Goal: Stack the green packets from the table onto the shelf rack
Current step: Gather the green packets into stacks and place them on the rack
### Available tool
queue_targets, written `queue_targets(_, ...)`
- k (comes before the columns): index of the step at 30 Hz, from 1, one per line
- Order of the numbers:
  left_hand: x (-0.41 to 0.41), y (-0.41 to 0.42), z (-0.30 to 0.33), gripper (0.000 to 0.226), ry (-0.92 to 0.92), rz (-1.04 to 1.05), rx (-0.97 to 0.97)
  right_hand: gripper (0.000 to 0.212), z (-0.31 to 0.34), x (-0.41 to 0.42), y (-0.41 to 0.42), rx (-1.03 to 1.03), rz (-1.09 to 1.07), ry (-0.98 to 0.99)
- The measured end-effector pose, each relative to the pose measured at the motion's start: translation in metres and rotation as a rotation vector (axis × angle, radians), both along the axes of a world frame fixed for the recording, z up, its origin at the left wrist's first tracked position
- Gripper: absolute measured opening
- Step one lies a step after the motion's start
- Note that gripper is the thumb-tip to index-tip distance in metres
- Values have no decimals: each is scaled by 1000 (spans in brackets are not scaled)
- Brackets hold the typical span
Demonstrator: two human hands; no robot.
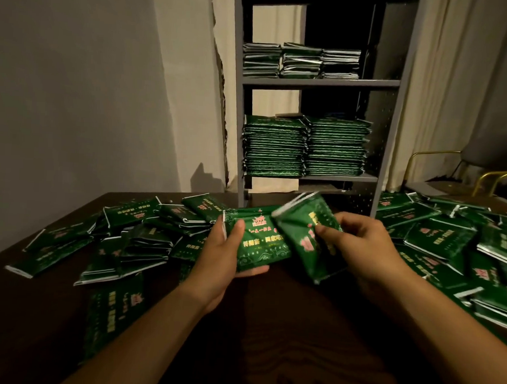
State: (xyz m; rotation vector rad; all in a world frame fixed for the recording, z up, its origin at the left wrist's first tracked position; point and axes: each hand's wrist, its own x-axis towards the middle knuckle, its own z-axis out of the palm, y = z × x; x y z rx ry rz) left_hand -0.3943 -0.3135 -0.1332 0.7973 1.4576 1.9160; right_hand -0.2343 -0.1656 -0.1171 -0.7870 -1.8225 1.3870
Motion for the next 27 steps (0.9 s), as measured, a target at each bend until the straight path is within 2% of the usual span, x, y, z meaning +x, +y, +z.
queue_targets(2, 1, 0, 1, 43, 5, 26, -9, 17, 1, -3, -2, -332, 94, 156)
queue_targets(3, 2, 0, 2, 47, 8, 35, -8, 23, 2, -4, -4, -430, 113, 173)
queue_targets(7, 7, 0, 2, 33, 44, -6, 14, 30, -2, -9, -21, -569, 236, 144)
queue_targets(9, 12, -1, 2, 37, 57, -63, 13, 40, -7, -12, -28, -520, 229, 111)
queue_targets(11, 13, 0, 1, 45, 138, -57, -16, 52, -8, -11, -27, -267, 169, -62)
queue_targets(13, 9, 1, -1, 42, 172, -40, -40, 62, -4, -7, -23, -27, 78, -186)
queue_targets(16, 4, 0, -6, 43, 219, -79, -118, 83, -4, -1, -13, -24, 196, -41)
queue_targets(18, 4, -3, -7, 50, 326, -91, -205, 70, -8, 0, -8, 29, 322, -51)
queue_targets(20, 3, -4, -7, 58, 432, -45, -260, 56, -12, -1, -6, 108, 352, -68)
queue_targets(22, 3, -5, -6, 57, 448, -1, -216, 59, -13, -2, -4, 89, 338, -34)
queue_targets(24, 4, -3, -6, 55, 426, 6, -173, 74, -15, -3, -4, 53, 387, -27)
queue_targets(25, 6, -2, -8, 56, 432, -9, -177, 78, -19, -3, -5, 47, 427, -60)
queue_targets(27, 10, 0, -12, 54, 494, -40, -233, 75, -23, -4, -9, 37, 475, -149)
